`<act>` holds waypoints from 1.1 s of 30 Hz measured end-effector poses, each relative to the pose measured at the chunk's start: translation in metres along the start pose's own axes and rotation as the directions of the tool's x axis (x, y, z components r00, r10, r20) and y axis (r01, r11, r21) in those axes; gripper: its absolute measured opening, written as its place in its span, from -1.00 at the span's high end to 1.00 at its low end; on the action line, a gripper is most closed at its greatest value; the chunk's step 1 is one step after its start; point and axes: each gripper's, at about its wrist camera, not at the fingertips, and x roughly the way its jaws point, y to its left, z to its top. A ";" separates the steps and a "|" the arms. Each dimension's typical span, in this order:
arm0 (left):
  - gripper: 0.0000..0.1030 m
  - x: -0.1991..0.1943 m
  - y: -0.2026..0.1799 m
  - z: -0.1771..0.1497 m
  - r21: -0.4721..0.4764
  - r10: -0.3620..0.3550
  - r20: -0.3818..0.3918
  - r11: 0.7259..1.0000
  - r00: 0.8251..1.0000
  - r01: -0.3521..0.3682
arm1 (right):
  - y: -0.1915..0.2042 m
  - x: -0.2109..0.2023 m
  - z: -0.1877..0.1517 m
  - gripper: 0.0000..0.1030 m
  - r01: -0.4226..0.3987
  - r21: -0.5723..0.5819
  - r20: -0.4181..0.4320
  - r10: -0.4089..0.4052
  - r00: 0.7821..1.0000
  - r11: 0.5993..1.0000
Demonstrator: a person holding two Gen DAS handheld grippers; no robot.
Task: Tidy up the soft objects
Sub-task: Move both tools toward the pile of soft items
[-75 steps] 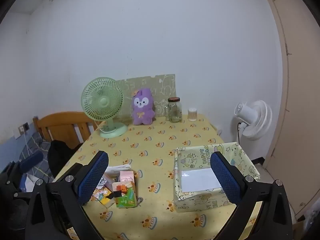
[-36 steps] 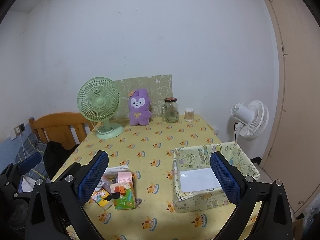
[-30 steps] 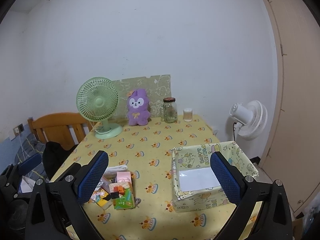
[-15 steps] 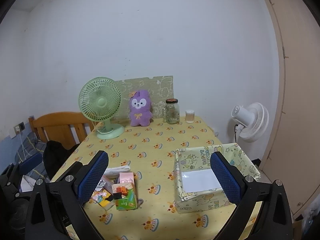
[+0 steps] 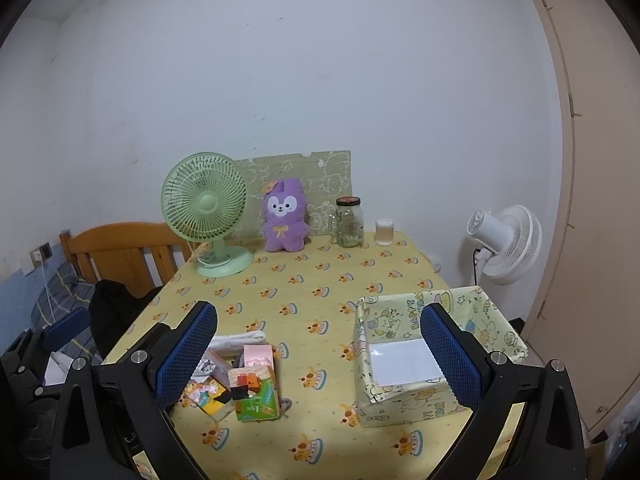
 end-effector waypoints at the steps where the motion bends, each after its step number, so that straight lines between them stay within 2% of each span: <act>1: -0.89 0.001 0.000 0.000 -0.001 -0.001 -0.003 1.000 1.000 0.001 | 0.000 0.000 0.000 -0.99 -0.001 0.001 -0.001 0.001 1.000 1.000; 15: -0.69 0.022 0.006 -0.010 0.014 0.014 -0.033 1.000 0.999 -0.014 | 0.011 0.022 -0.010 -0.93 -0.017 -0.015 -0.028 0.017 0.999 1.000; 21: -0.68 0.039 0.012 -0.020 0.020 0.034 -0.074 0.999 0.997 -0.033 | 0.021 0.039 -0.019 -0.88 -0.036 -0.035 -0.053 0.034 0.998 0.999; 27: -0.57 0.056 0.018 -0.032 0.023 0.049 -0.129 0.999 0.990 -0.046 | 0.024 0.060 -0.030 -0.88 -0.057 -0.036 -0.108 0.053 0.993 0.998; 33: -0.56 0.070 0.023 -0.045 0.026 0.058 -0.175 0.998 0.983 -0.054 | 0.030 0.078 -0.045 -0.83 -0.108 -0.028 -0.140 0.103 0.985 0.994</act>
